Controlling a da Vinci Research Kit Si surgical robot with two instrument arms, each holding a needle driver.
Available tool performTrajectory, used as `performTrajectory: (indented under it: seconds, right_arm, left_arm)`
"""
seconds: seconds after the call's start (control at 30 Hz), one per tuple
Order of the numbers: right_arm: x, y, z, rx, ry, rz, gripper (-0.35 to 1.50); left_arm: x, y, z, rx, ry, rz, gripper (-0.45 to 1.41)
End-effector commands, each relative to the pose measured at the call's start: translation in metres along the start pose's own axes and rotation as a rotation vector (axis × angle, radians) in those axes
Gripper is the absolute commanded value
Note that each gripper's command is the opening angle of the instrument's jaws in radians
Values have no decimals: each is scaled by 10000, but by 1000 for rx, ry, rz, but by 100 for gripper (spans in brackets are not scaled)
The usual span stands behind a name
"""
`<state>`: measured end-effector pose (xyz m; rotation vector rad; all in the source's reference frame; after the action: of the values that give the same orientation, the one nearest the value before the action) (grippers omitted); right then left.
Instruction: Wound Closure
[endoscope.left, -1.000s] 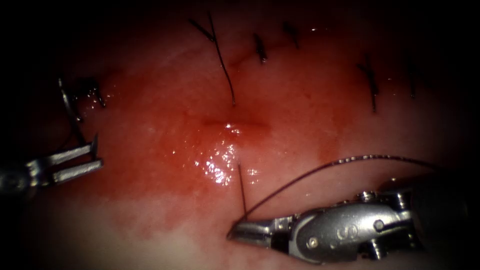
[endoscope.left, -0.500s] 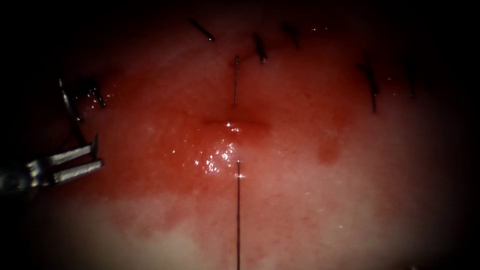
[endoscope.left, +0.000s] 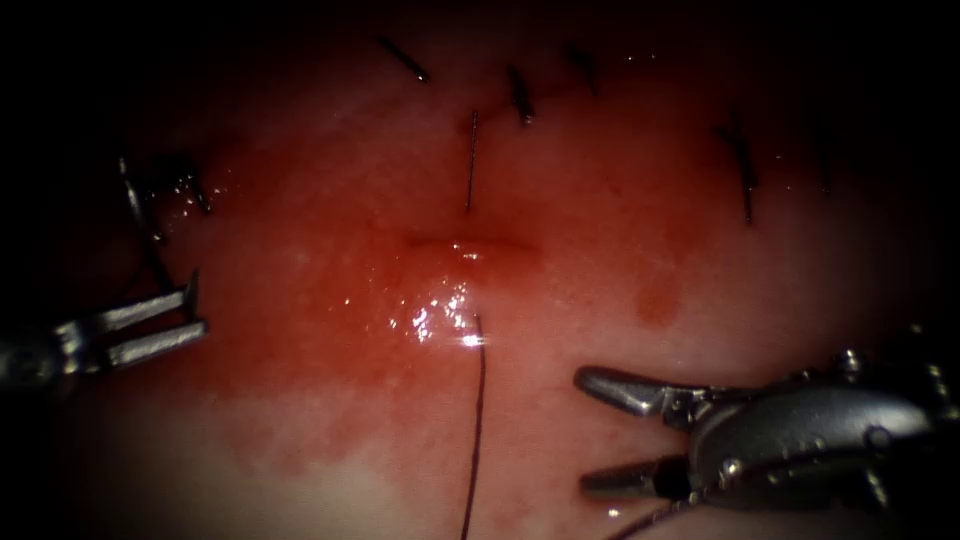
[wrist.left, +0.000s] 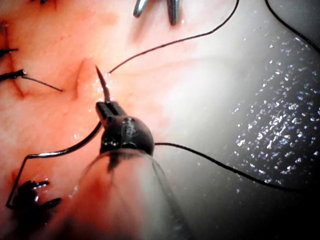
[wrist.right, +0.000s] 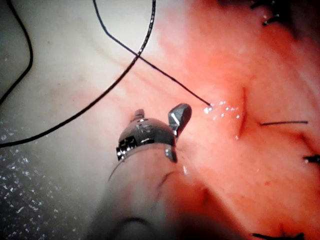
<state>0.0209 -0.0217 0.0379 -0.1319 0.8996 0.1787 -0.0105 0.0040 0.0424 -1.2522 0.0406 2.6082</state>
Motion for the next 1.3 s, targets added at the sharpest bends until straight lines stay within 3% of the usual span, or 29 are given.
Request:
performTrajectory:
  seconds: [0.03,0.13,0.33,0.47,0.57,0.97,1.0,1.07,1.23,1.3]
  right_arm:
    - [-10,10,9,-25,1,16,133]
    - [-18,26,17,-46,19,70,135]
    - [-37,45,48,-80,-1,460,135]
    - [-44,54,67,-40,27,701,130]
    - [-48,63,76,-7,48,789,111]
    - [-66,94,102,-35,89,1076,101]
    - [-70,98,111,-43,73,1110,103]
    - [-76,100,120,-39,74,1121,106]
    - [-90,99,133,-40,76,1151,103]
    - [-95,99,140,-39,72,1168,101]
  left_arm:
    - [0,11,11,-3,2,-4,-45]
    - [6,15,27,1,15,-8,-45]
    - [-9,24,56,6,12,14,-45]
    - [-24,19,66,9,-7,31,-45]
    - [-32,11,70,22,-31,36,-45]
    - [-43,-5,83,51,-73,34,-45]
    - [-43,-6,83,52,-74,33,37]
    - [-43,-7,83,60,-81,26,108]
    - [-36,-10,80,95,-116,-7,132]
    - [-32,-11,79,109,-116,-16,132]
